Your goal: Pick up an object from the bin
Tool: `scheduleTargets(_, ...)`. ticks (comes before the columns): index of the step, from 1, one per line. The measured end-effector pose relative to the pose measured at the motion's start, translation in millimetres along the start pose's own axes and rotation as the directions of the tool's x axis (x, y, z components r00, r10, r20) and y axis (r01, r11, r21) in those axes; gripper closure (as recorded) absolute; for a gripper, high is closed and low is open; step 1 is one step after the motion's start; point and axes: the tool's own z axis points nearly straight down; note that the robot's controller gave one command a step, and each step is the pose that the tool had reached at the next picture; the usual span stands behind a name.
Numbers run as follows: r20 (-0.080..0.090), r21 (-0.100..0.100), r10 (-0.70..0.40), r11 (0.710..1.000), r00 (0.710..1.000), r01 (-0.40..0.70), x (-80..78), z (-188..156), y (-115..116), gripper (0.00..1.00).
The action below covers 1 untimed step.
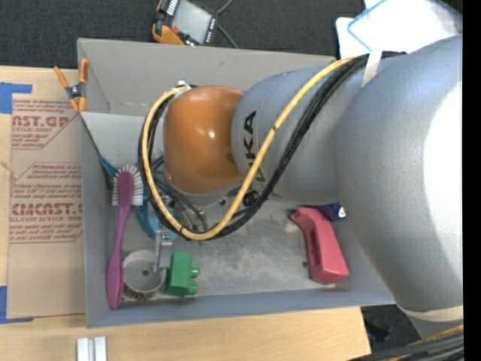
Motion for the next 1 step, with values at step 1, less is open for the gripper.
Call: scheduleTargets(1,0.000,0.000,0.000,1.000,1.000,0.000,0.0,0.0,0.0,0.00)
